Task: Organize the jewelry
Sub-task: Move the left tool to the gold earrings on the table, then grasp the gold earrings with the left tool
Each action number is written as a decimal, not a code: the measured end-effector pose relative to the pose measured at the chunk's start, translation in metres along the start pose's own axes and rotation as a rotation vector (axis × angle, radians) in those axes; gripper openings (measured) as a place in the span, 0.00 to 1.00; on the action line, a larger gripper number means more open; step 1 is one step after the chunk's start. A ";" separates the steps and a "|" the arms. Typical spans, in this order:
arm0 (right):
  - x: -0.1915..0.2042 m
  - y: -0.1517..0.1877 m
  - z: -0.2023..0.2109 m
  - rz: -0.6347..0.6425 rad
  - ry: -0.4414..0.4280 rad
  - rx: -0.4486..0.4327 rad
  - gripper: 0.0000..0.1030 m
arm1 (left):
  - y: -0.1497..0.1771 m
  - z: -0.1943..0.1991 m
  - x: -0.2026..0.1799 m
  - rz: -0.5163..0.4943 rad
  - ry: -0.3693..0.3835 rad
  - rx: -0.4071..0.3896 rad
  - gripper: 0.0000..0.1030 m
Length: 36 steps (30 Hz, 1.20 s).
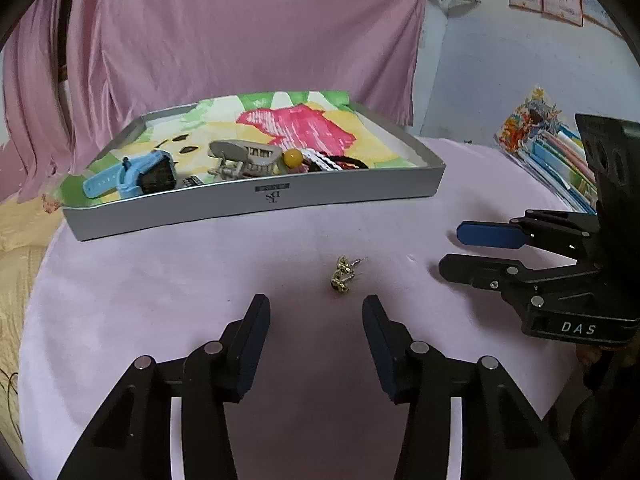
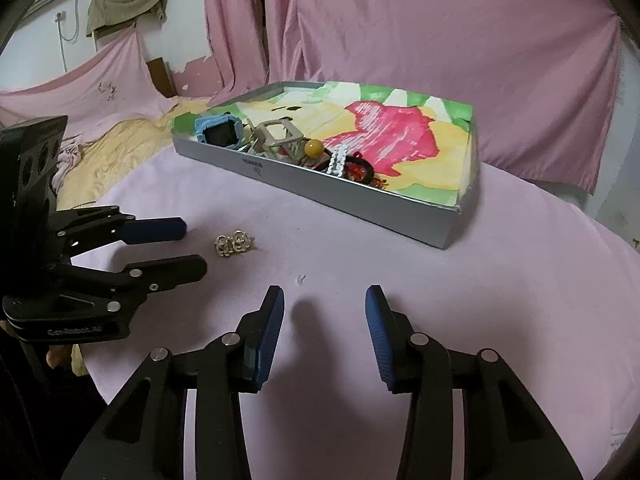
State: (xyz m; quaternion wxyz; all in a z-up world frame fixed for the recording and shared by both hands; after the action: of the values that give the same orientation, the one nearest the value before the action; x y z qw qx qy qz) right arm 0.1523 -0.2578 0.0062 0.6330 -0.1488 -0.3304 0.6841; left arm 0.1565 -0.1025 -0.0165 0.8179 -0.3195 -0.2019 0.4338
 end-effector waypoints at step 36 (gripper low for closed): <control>0.029 -0.021 -0.032 0.065 -0.048 0.081 0.36 | -0.021 -0.019 0.027 -0.002 -0.011 0.049 0.12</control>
State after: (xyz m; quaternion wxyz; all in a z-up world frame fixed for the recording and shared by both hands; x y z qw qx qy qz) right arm 0.1840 -0.2222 0.0025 0.6080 -0.1173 -0.3125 0.7204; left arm 0.1946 -0.0951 -0.0142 0.8249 -0.2965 -0.1960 0.4395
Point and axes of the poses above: each gripper's, at about its wrist camera, not at the fingertips, and z roughly against the way its jaws point, x to its left, y to its underside, the point moved 2 cm from there along -z, roughly the way its jaws point, and after that the axes turned 12 degrees about -z, right-handed, at the moved point
